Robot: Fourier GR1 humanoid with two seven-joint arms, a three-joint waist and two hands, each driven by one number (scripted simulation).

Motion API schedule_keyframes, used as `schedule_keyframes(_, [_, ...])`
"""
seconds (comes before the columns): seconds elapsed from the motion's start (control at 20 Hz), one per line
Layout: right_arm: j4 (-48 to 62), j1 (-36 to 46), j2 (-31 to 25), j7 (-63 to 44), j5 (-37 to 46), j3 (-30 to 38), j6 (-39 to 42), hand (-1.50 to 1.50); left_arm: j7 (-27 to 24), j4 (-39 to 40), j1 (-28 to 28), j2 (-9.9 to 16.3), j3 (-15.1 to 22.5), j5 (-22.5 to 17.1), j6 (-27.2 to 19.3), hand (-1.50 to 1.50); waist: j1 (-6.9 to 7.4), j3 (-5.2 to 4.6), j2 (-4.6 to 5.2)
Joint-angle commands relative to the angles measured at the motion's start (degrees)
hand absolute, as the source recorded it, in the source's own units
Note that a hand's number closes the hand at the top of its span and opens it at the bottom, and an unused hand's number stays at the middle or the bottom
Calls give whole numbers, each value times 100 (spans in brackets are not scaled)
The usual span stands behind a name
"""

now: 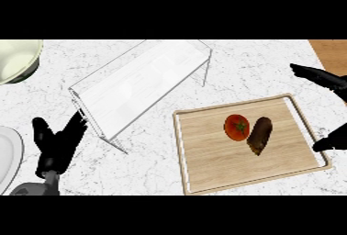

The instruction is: Pick the tomato from the tray and place it in the tiered shelf

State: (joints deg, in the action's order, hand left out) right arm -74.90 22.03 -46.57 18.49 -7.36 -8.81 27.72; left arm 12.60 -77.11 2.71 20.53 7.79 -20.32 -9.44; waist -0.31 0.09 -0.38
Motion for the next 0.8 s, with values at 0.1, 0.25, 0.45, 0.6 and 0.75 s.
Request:
schedule_keyframes(0.1, [-1380,-178,445,-1655,376,-162,-875,-150,-28,-121,-395,-100,15,21,139,0,8,-16,4])
schedule_keyframes(0.25, [-1606,241,590,-2538,419,-270,-624,-150,89,374,152,9,-238,16,300,0,18,-17,30])
schedule_keyframes(0.45, [-1966,-388,671,-2438,1059,-450,-619,-150,204,175,131,-211,-166,258,43,0,8,-11,26])
schedule_keyframes(0.6, [-1636,-279,1129,-2446,1732,-793,-840,-150,153,-157,-203,-100,-277,154,290,0,62,-9,32])
schedule_keyframes(0.75, [-1810,-204,1210,-2852,1838,-604,-540,-150,272,43,140,-274,-311,394,129,0,35,-11,36])
